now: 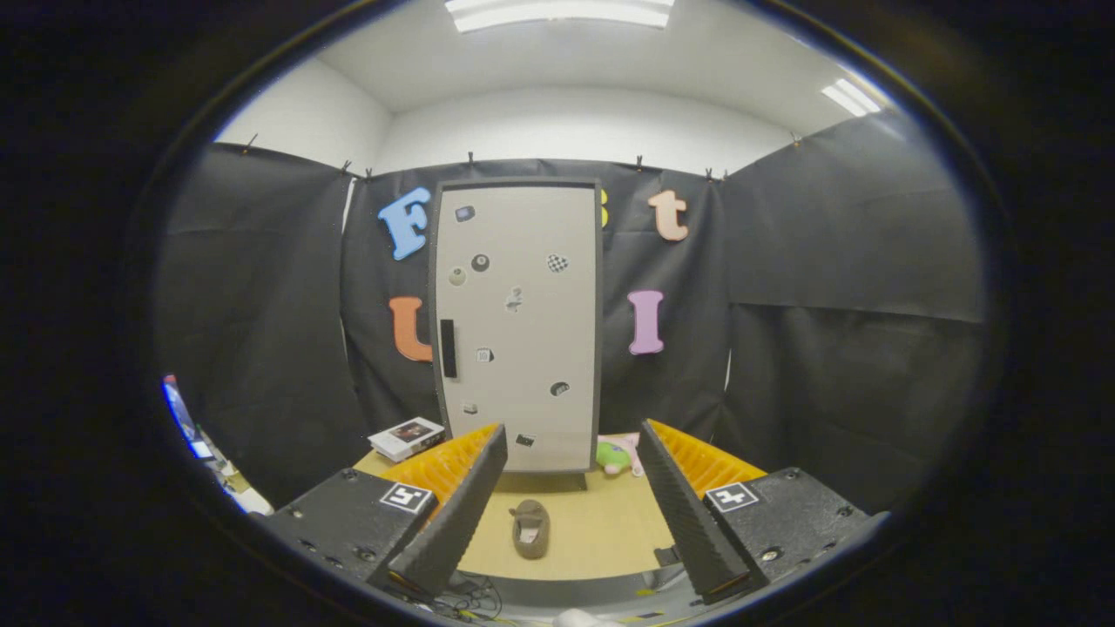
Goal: Open the shoe cabinet door, grab the shoes and put them into the shoe cabinet, then close the shoe cabinet door.
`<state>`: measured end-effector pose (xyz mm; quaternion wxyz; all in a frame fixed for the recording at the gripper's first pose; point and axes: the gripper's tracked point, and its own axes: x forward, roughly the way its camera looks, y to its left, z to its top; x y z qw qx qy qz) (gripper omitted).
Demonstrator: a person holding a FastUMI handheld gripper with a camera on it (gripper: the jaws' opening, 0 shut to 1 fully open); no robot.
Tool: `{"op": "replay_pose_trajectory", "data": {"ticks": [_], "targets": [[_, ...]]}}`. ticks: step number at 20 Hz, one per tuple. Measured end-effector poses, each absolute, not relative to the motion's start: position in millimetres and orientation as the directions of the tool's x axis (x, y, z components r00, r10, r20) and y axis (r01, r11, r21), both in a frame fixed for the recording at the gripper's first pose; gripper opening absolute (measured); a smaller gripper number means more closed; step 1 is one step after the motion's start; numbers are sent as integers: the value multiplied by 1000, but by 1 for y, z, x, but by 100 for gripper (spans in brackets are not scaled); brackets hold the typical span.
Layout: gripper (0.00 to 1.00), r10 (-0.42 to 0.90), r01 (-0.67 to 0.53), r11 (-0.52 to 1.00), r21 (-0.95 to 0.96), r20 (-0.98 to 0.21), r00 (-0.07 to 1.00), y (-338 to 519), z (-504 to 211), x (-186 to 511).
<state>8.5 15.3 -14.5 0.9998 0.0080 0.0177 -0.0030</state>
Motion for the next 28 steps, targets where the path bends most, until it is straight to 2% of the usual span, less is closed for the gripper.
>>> {"op": "replay_pose_trajectory", "data": {"ticks": [6,10,17,23,28], "targets": [[99,-6,7,1000,26,-46,999,32,-19,30],[99,13,-11,999,48,-41,999,58,-13,70],[99,47,-45,998,36,-45,998,125,-9,190],[99,169,-169,986,-4,-30,985,209,-3,292],[99,215,-215,977,7,-58,975,258,-12,374]]}}
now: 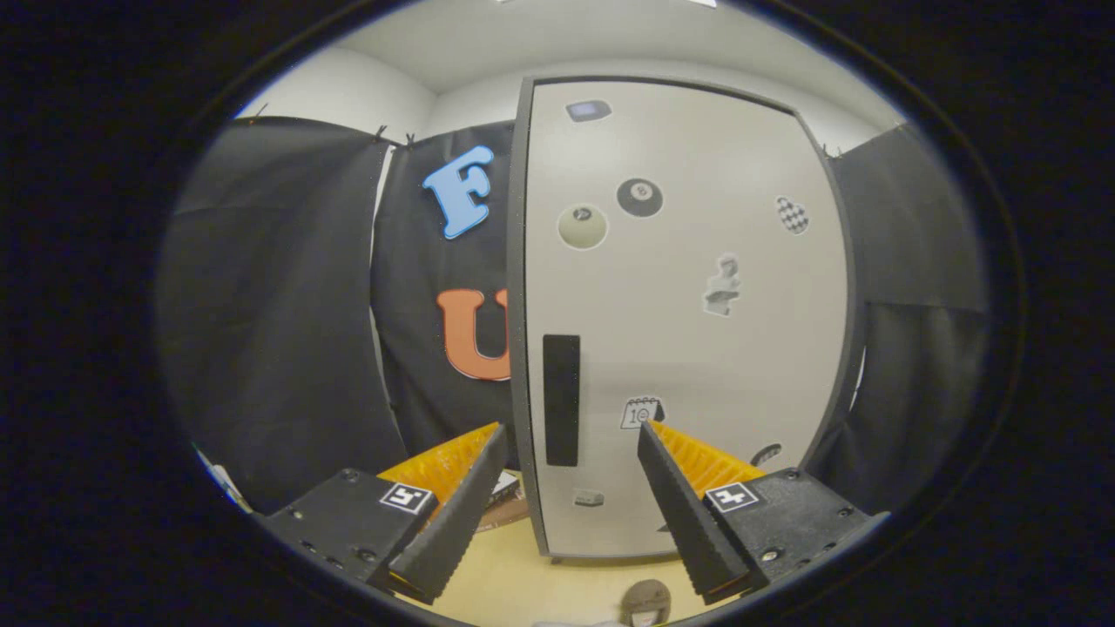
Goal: Open the shoe cabinet door, grab the shoes and put them into the shoe cabinet, then close the shoe cabinet door.
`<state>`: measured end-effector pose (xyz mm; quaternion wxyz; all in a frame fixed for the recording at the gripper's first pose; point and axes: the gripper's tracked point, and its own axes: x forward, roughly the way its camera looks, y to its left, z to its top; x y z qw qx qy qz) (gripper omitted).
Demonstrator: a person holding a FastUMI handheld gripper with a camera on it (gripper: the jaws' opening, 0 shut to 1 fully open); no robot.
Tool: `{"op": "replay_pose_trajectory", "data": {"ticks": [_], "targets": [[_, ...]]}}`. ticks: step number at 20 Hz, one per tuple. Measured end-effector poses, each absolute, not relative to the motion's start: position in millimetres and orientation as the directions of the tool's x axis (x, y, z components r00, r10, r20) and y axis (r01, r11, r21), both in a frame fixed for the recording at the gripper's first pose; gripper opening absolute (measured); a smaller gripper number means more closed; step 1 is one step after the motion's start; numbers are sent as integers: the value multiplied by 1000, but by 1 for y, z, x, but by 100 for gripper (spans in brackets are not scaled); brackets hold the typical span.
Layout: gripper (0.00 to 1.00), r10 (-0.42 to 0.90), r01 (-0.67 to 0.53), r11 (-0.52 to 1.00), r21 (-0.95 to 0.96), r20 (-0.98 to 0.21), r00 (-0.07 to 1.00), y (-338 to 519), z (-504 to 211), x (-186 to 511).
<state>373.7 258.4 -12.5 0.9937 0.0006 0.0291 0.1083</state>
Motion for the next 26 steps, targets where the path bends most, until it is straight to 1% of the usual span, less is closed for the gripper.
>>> {"op": "replay_pose_trajectory", "data": {"ticks": [4,6,7,8,11,12,13,19,23,26], "targets": [[98,179,-180,984,-9,-63,982,266,-18,420],[92,199,-198,980,16,-79,977,273,-20,429],[83,205,-204,979,22,-79,976,273,-20,432],[79,209,-208,978,24,-82,974,274,-21,436],[60,231,-228,973,43,-101,968,276,-26,441],[55,230,-225,973,57,-107,967,274,-27,443],[43,236,-230,971,60,-100,967,274,-25,444],[33,257,-251,966,62,-123,958,270,-26,435],[28,276,-274,961,37,-122,953,260,-28,403],[28,295,-292,955,40,-121,948,246,-29,370]]}}
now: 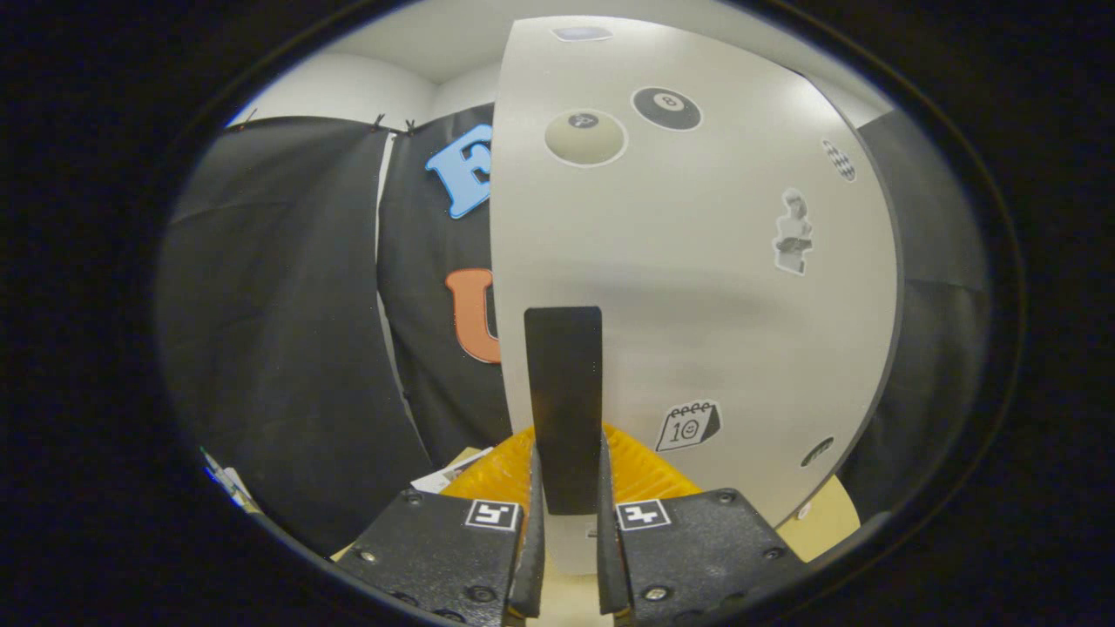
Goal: Open the shoe cabinet door, grab the shoes and put them into the shoe cabinet, then close the shoe cabinet door.
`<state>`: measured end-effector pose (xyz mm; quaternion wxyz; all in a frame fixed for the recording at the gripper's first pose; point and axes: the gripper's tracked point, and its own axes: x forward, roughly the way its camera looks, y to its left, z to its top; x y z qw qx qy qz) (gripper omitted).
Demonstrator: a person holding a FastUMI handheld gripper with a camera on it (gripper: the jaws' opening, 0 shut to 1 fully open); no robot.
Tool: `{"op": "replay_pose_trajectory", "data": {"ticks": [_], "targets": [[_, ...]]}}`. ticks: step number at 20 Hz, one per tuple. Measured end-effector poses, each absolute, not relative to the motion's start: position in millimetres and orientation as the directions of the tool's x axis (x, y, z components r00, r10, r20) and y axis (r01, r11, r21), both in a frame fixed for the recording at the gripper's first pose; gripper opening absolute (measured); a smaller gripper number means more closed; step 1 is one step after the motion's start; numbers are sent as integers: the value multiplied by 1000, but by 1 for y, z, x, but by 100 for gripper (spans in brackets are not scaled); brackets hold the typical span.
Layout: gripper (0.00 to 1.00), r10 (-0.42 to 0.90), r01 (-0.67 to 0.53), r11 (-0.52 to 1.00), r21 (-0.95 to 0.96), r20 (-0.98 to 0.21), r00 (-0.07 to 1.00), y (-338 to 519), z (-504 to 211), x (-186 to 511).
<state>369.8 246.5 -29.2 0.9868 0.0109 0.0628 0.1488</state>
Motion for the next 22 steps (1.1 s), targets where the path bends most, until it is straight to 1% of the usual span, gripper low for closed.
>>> {"op": "replay_pose_trajectory", "data": {"ticks": [7,12,16,18,19,22], "targets": [[27,317,-314,948,43,-107,942,188,-33,283],[25,295,-294,956,23,-92,951,132,-39,234],[24,222,-222,975,4,-91,971,76,-41,205],[21,170,-170,985,9,-88,981,45,-40,192],[17,144,-144,990,9,-86,986,28,-41,188],[11,76,-77,997,-8,-85,993,-15,-41,178]]}}
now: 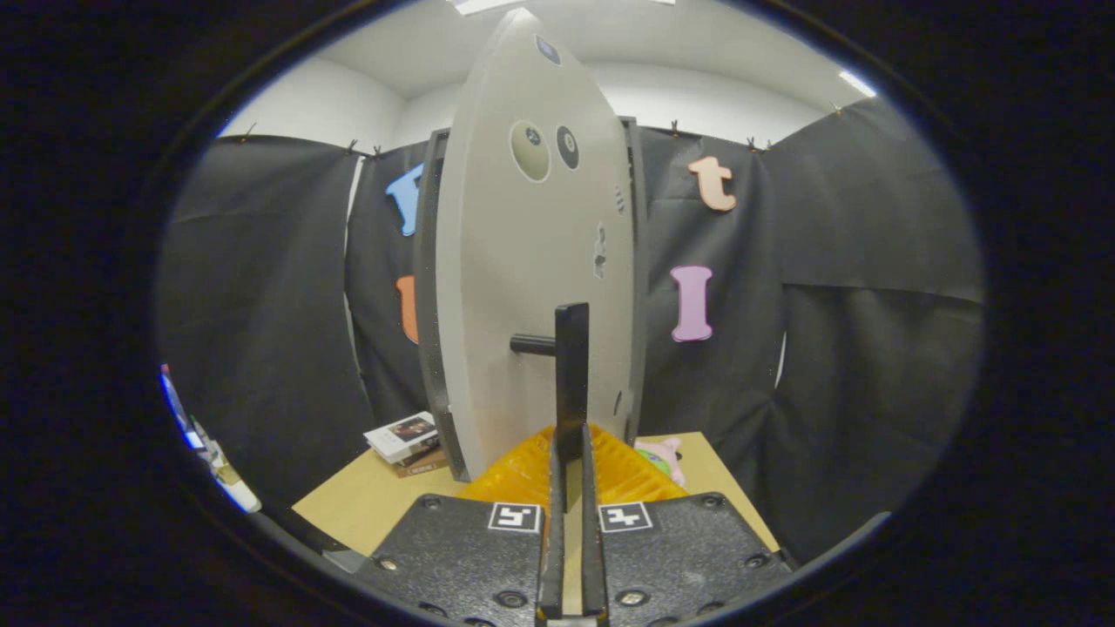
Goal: Open the shoe cabinet door, grab the shoes and put them into the shoe cabinet, then close the shoe cabinet door.
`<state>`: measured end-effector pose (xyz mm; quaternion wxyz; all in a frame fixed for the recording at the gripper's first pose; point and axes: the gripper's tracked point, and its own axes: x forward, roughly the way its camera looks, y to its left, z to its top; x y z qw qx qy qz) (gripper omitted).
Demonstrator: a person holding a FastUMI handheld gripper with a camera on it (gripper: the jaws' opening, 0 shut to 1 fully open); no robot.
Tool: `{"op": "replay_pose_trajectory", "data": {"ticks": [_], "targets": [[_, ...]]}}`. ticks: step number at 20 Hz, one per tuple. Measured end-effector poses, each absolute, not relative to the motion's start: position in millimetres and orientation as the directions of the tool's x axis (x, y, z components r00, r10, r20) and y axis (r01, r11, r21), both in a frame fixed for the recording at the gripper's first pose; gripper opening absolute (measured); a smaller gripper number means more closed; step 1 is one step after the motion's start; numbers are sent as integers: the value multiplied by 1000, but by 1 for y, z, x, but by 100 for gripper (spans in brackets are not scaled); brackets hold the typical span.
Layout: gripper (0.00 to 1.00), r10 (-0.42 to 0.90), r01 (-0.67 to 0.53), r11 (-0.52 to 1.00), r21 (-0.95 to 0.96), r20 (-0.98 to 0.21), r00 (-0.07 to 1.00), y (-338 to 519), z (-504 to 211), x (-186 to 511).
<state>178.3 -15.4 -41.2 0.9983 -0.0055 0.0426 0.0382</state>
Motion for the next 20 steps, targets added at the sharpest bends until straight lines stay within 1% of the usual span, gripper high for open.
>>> {"op": "replay_pose_trajectory", "data": {"ticks": [3,5,12,16,18,20], "targets": [[5,53,-56,998,-42,-87,995,-44,-41,177],[4,51,-55,997,-46,-85,995,-57,-40,179],[4,77,-81,996,-39,-91,993,-121,-38,189],[4,138,-140,990,-18,-90,986,-120,-38,189],[4,131,-135,990,-42,-83,988,-124,-39,189],[4,127,-129,991,-24,-82,988,-123,-39,187]]}}
